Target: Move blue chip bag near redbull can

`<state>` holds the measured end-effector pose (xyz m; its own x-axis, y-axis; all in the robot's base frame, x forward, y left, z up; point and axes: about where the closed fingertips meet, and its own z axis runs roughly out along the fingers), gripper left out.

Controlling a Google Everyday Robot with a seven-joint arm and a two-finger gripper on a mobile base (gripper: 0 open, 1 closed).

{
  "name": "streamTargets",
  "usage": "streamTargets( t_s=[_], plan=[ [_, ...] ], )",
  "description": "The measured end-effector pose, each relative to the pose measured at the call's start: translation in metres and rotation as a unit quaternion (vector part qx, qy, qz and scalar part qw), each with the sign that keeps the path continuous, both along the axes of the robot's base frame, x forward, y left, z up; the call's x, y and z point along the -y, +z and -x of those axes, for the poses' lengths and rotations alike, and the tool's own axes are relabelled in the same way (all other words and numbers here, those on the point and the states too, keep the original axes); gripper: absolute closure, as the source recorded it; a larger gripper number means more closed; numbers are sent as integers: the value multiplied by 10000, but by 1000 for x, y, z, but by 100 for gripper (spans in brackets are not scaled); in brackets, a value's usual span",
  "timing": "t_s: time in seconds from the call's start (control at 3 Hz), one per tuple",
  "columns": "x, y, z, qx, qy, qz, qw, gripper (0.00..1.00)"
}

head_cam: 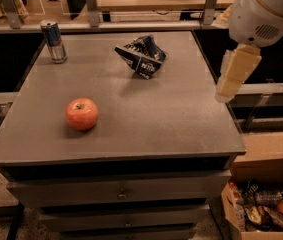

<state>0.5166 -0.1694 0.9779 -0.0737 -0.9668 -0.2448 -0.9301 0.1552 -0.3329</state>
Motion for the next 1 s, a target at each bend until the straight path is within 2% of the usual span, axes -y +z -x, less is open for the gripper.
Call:
streamTargets(
  t_s=[0.33,0.67,1.0],
  plan=[
    [-24,-6,-49,145,229,-8,9996,0],
    [-44,-16,-97,107,319,-92,9994,0],
    [-57,-33,-141,21,181,-235,9996,0]
  ],
)
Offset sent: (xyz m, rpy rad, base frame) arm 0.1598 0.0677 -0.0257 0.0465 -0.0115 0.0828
